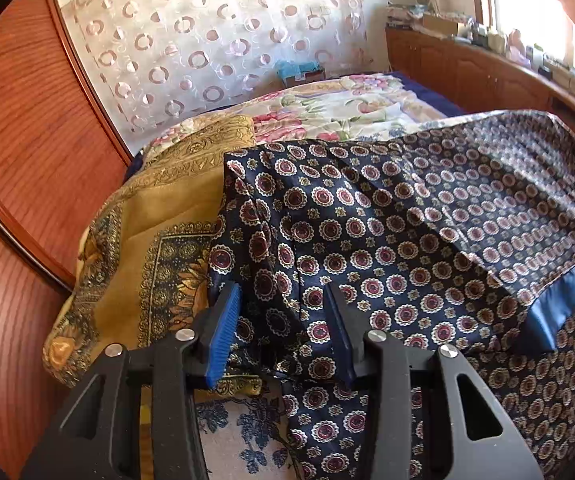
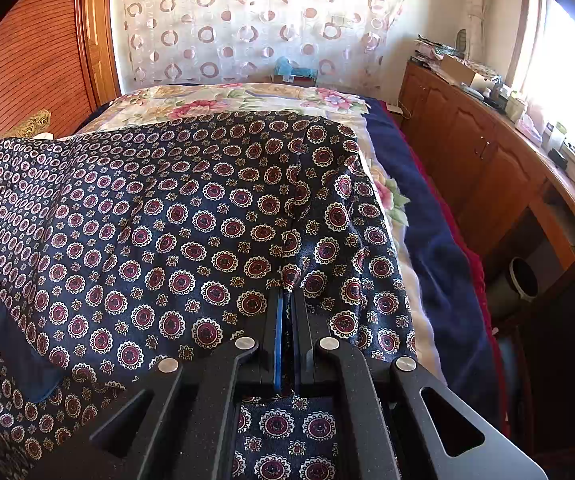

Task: Fold small clothes

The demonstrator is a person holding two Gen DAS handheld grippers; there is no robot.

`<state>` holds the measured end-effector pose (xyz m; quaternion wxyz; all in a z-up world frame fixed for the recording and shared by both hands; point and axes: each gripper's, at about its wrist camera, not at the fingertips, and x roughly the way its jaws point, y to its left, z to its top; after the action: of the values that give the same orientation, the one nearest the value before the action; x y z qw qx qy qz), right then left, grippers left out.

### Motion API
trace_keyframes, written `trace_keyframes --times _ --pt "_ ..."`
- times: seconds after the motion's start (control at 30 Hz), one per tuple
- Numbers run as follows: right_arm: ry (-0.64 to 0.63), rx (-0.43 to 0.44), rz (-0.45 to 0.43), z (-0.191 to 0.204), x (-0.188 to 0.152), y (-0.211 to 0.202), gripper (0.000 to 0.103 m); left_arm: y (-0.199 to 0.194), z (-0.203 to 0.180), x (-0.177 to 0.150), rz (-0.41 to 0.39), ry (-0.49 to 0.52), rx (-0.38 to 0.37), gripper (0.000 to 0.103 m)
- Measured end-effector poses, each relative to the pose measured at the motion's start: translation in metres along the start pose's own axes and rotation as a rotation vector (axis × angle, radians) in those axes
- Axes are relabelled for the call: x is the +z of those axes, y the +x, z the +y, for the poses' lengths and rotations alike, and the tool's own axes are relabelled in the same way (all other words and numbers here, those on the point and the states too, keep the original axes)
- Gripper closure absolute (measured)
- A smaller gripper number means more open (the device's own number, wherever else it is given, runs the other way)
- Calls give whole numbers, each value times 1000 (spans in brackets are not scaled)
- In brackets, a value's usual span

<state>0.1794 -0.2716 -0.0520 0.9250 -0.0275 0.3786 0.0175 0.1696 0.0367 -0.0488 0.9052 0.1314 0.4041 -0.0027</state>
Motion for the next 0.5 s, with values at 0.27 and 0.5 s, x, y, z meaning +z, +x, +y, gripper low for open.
trace_keyframes --times 0.27,0.5 --pt "0 1 -1 0 0 0 100 -13 13 1 -34 -19 21 100" --pt "30 77 -13 -12 -1 -5 102 -65 22 2 -150 -147 -201 100"
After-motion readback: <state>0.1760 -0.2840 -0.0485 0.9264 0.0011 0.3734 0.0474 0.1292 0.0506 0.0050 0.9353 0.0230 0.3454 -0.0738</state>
